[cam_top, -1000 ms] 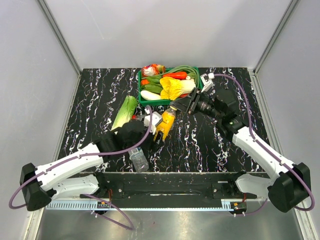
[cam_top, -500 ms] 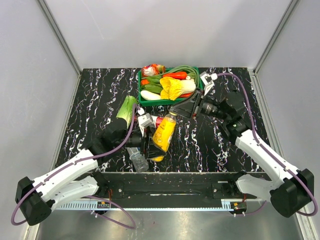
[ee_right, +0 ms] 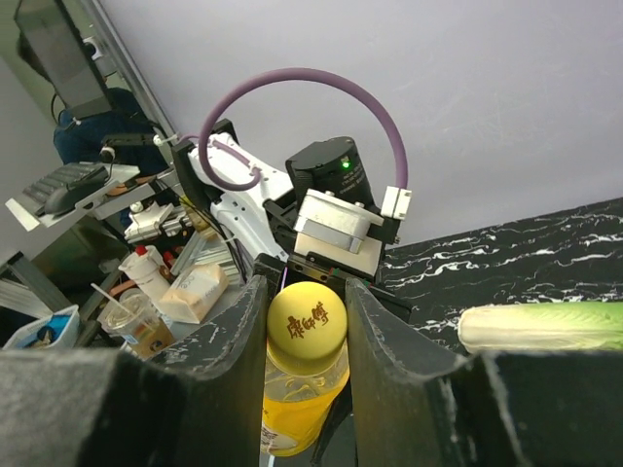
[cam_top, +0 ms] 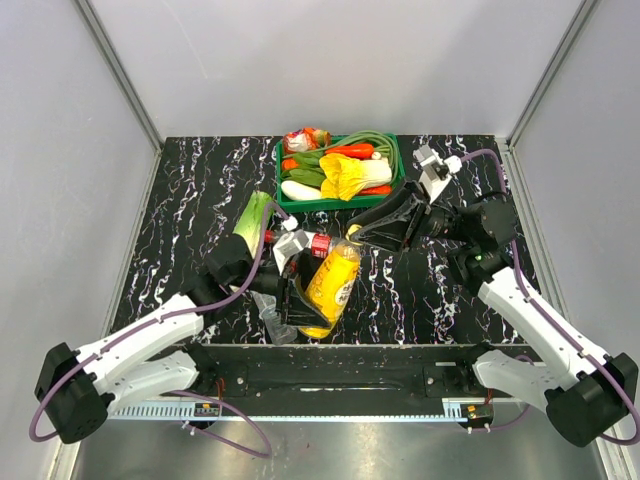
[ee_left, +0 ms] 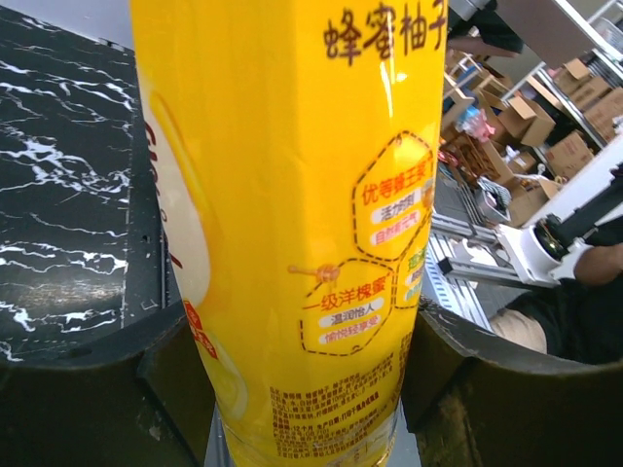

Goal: Unscrew the bottle caps

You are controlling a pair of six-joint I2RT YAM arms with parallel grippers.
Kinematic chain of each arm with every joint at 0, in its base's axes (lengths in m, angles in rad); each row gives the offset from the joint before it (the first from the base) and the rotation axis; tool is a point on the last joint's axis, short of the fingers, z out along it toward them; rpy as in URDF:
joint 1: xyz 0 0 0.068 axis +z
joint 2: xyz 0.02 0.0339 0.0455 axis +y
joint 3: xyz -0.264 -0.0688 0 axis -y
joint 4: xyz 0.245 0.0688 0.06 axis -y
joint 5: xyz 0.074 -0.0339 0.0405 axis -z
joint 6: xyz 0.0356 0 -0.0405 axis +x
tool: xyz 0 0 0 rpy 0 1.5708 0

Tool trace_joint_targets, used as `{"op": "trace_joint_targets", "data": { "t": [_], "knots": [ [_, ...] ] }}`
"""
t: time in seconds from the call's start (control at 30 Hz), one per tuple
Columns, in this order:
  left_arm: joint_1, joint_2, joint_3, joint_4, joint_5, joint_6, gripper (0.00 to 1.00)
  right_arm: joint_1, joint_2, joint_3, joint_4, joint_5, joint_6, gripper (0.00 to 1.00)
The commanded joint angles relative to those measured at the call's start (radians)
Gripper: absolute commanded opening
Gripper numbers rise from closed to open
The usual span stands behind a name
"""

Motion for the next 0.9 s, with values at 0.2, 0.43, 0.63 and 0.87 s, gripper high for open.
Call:
{"op": "trace_joint_targets", "data": {
  "t": [0.2, 0.43, 0.63, 0.87],
  "knots": [
    [-0.027, 0.022, 0.051, 0.203, 0.136, -0.017, 0.00, 0.006, -0.008, 0.017, 0.152, -0.075, 0.007, 0.00],
    [-0.027, 0.015, 0.045, 0.203, 0.148, -0.011, 0.00, 0.006, -0.025, 0.003, 0.164, -0.055, 0.002, 0.03],
    [-0.027, 0.006, 0.048, 0.173, 0.116, 0.019, 0.00, 0.006, -0.030, 0.010, 0.117, -0.054, -0.010, 0.35],
    [-0.026, 0.000, 0.075, 0.079, 0.071, 0.080, 0.00, 0.004, -0.043, 0.009, 0.055, 0.001, -0.021, 0.94]
  ]
}}
